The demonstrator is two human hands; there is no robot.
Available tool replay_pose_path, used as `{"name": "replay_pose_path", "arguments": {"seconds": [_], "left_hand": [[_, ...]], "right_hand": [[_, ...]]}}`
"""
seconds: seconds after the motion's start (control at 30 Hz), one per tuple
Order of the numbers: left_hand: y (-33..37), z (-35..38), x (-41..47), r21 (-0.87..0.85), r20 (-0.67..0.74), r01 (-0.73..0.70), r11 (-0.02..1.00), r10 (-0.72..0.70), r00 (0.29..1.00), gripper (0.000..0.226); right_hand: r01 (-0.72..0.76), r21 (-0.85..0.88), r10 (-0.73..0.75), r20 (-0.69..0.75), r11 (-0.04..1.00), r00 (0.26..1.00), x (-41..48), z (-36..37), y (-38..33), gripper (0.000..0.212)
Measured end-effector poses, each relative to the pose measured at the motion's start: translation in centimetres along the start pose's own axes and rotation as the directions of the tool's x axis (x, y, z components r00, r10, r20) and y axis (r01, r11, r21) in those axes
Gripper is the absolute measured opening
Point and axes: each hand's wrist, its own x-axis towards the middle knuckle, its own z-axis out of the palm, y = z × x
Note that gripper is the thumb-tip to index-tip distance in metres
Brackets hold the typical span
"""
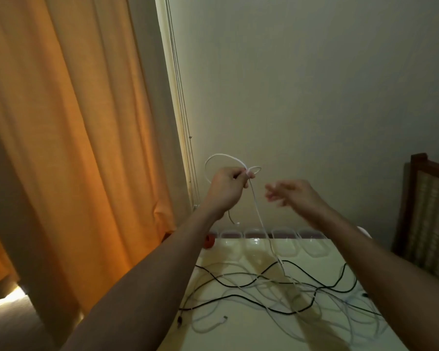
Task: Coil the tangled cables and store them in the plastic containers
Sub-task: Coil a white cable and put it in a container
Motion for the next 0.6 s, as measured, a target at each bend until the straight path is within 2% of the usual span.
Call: {"name": "replay_pose_path", "arguments": {"seconds": [0.07,0.1,0.17,0.27,0.4,0.5,0.6], "left_hand": [[0.8,-0.9,0.5,-0.013,-0.025,-0.013,1.000,0.013,1.000,0.025],[1.1,-1.4,0.7,-0.017,-0.041,-0.017,1.000,0.017,0.999,0.025],[1.6,-2.6,1.0,-0.025,-0.083,-0.037,0.999,0.035,0.996,0.025],[1.7,-4.5,1.4,-0.045,-0.170,-0.059,0.997,0.051,0.984,0.024],[1.2,-5.9,1.7,-0.010,-0.180,-0.043,0.999,0.040,0.983,0.025],[0.7,-5.7,1.1,-0.001,-0.153,-0.023,1.000,0.022,0.988,0.026],[0.7,-4.6,0.3,-0.018,-0.087,0.000,1.000,-0.001,0.996,0.026]], "right_hand": [[-0.086,0.032,0.076,0.241,0.996,0.968,-2.5,1.2,2.7,0.026],[-0.129,0.036,0.111,0.313,0.991,0.943,-3.5,1.8,4.0,0.026],[-0.169,0.000,0.158,0.361,0.986,0.919,-4.9,2.7,6.1,0.024],[-0.150,-0.140,0.188,0.316,0.979,0.930,-5.2,2.8,7.5,0.024],[-0.216,0.114,0.199,0.144,0.970,0.969,-3.2,1.1,5.4,0.026],[-0.126,0.142,0.108,0.129,0.982,0.986,-2.4,0.7,2.4,0.023],[-0.083,0.113,0.061,0.182,0.990,0.981,-3.0,2.8,0.8,0.022]]}}
